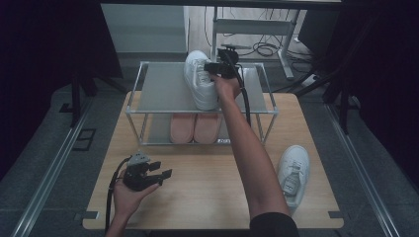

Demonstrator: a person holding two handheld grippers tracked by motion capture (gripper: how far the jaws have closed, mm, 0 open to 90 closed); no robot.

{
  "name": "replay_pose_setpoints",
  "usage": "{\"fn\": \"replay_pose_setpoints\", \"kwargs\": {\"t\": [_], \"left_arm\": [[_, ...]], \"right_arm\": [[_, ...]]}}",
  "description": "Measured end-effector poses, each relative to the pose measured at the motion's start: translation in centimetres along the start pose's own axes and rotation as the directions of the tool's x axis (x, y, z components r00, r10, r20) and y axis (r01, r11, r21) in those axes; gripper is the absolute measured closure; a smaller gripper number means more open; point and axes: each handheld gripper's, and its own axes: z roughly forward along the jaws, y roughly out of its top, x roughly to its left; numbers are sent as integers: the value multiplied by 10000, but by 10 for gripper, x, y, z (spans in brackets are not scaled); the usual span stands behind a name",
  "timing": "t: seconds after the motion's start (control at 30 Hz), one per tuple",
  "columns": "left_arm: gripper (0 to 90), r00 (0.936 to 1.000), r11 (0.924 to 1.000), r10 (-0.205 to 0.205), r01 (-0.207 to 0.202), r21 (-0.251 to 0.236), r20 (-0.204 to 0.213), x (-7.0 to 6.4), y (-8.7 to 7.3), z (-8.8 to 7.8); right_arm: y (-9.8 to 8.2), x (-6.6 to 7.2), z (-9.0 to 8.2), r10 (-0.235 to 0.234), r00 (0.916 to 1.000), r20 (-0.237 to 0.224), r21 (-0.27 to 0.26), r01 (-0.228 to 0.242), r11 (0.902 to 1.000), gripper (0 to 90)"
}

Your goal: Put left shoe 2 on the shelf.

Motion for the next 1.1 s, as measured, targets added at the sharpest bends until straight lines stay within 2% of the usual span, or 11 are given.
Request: {"fn": "replay_pose_setpoints", "kwargs": {"t": [0.07, 0.17, 0.23, 0.4, 0.5, 0.63, 0.7, 0.83, 0.9, 1.03, 1.1], "left_arm": [[417, 10000, 10000, 22, -22, 41, 14, 0, 0, 1], [416, 10000, 9999, 70, -70, 93, 4, -1, 0, 2], [416, 10000, 9999, 84, -84, 126, -30, -1, 0, 2], [416, 9999, 9999, 104, -103, 115, -77, -3, 0, 2], [416, 9998, 9998, 135, -133, 150, -112, -3, 0, 3], [416, 9999, 9999, 73, -71, 141, -154, -2, 0, 2], [417, 9998, 9999, 76, -74, 83, -205, -3, 0, 1], [417, 9996, 9998, 179, -176, 104, -239, -5, 1, 2], [417, 9996, 9998, 169, -166, 148, -225, -6, 1, 4], [417, 9996, 9997, 161, -157, 162, -222, -6, 1, 5], [417, 9996, 9998, 127, -124, 150, -243, -6, 1, 4]], "right_arm": [[1, -2, -5, -272, 9995, -166, -117, 270, 9996, 517], [1, -4, -17, -689, 9976, -102, -400, 685, 9969, 514], [1, -7, -27, -829, 9963, -242, -628, 813, 9947, 517], [-1, -13, -48, -1595, 9853, -618, -602, 1559, 9859, 589], [-7, -19, -58, -2045, 9774, -541, -493, 2020, 9781, 614], [-15, -30, -72, -2280, 9714, -663, -502, 2250, 9731, 706], [-19, -35, -76, -2529, 9654, -639, -390, 2508, 9672, 731], [-30, -43, -80, -3334, 9418, -436, 85, 3341, 9425, 799], [-37, -47, -81, -3464, 9366, -538, 233, 3480, 9372, 829], [-48, -55, -79, -3807, 9235, -464, 544, 3829, 9222, 842], [-51, -58, -77, -3758, 9250, -559, 685, 3791, 9228, 854]]}}
